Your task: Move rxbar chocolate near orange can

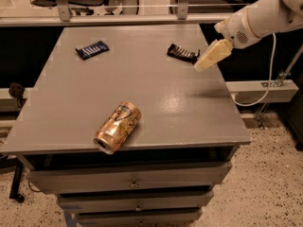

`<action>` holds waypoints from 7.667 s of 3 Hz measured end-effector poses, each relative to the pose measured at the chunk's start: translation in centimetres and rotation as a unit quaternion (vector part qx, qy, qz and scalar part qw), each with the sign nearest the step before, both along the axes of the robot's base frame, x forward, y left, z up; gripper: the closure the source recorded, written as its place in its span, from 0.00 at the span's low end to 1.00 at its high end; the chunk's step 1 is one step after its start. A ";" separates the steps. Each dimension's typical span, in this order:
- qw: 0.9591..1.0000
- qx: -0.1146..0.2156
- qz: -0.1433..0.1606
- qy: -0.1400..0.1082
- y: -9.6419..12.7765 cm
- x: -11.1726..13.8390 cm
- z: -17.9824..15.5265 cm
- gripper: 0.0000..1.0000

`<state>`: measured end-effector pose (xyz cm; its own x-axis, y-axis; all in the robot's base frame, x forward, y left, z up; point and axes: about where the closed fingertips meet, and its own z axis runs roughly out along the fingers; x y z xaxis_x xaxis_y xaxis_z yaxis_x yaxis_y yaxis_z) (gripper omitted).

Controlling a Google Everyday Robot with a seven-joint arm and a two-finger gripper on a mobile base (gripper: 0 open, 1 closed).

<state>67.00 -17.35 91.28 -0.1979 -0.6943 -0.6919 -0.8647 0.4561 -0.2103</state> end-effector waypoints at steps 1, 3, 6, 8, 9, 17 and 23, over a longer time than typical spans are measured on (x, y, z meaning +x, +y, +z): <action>0.999 0.046 -0.026 0.000 -0.1 4.4 -1.7 0.00; 0.995 0.081 -0.055 0.008 -0.4 8.8 -4.8 0.00; 0.992 0.110 -0.062 0.014 0.2 9.8 -7.2 0.42; 0.991 0.117 -0.060 0.010 0.1 9.6 -7.2 0.87; 0.991 0.124 -0.052 0.006 0.4 9.4 -6.5 1.00; 0.964 0.156 0.197 0.086 8.1 -8.1 -2.9 1.00; 0.937 0.230 0.213 0.154 11.0 -17.8 -4.0 1.00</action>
Offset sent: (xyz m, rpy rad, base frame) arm 0.1101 -0.0143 -0.0436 0.1777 -0.0044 -0.1418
